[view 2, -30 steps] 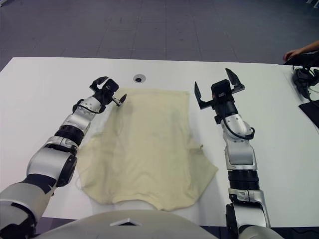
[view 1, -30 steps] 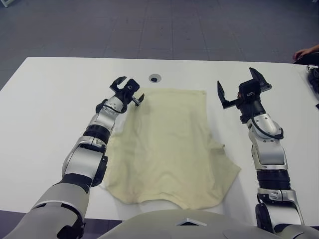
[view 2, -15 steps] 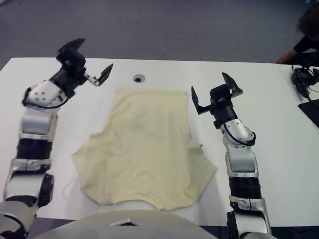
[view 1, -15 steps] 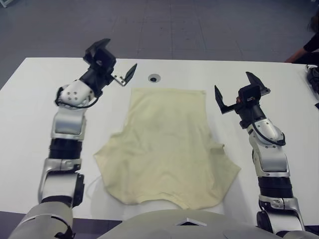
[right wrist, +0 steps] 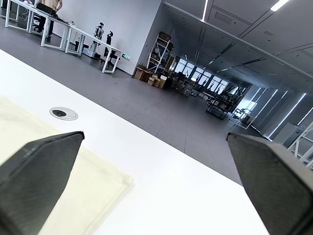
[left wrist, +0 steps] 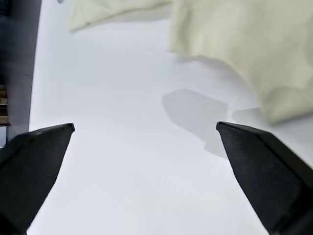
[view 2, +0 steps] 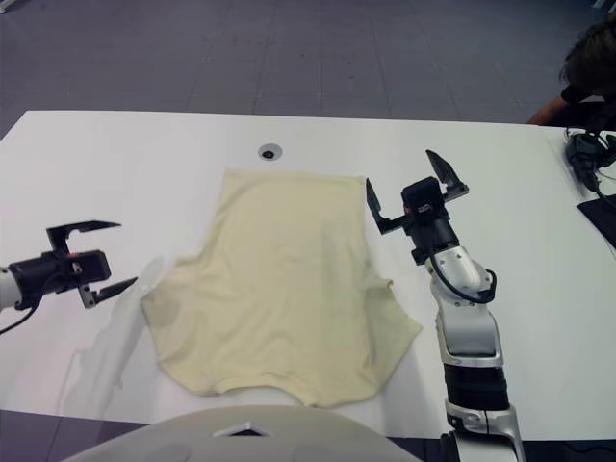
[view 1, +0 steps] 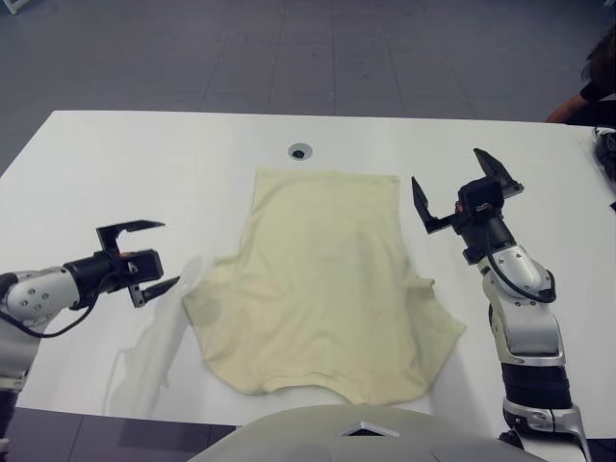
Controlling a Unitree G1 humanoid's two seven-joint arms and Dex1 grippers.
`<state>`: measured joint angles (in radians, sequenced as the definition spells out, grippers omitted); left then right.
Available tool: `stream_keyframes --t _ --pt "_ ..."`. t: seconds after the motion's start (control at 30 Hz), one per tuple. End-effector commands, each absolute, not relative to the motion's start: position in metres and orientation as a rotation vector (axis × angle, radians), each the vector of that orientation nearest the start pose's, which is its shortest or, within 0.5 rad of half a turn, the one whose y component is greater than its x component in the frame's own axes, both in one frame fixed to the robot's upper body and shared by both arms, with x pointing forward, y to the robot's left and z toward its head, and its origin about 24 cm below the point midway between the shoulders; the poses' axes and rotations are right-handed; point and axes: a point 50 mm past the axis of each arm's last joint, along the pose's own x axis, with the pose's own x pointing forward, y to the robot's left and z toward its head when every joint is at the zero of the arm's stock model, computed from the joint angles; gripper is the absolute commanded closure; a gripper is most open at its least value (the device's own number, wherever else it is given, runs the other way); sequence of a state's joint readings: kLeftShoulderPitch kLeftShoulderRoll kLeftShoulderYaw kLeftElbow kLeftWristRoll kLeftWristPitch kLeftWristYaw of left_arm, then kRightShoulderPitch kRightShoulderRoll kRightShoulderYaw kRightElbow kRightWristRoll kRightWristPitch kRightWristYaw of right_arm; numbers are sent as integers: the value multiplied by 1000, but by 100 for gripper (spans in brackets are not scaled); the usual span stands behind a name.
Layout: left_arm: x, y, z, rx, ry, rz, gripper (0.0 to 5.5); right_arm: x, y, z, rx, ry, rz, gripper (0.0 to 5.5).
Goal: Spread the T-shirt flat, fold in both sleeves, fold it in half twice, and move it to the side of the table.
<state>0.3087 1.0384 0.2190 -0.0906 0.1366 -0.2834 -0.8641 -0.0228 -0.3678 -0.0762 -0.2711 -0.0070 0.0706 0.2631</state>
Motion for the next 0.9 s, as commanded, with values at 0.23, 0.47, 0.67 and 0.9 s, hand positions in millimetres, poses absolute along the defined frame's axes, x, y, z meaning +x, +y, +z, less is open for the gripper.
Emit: stream_keyframes --t 0.23,0.47,0.67,0.9 --pt "154 304 95 1287 536 -965 10 255 -210 120 -433 -196 200 13" --pt "158 288 86 1340 514 -1021 10 255 -213 120 -440 -202 188 13" --pt "159 277 73 1285 488 -1046 102 257 -212 116 -453 -187 185 10" --pt "165 279 69 1272 498 -1057 234 254 -210 114 -490 -180 185 10"
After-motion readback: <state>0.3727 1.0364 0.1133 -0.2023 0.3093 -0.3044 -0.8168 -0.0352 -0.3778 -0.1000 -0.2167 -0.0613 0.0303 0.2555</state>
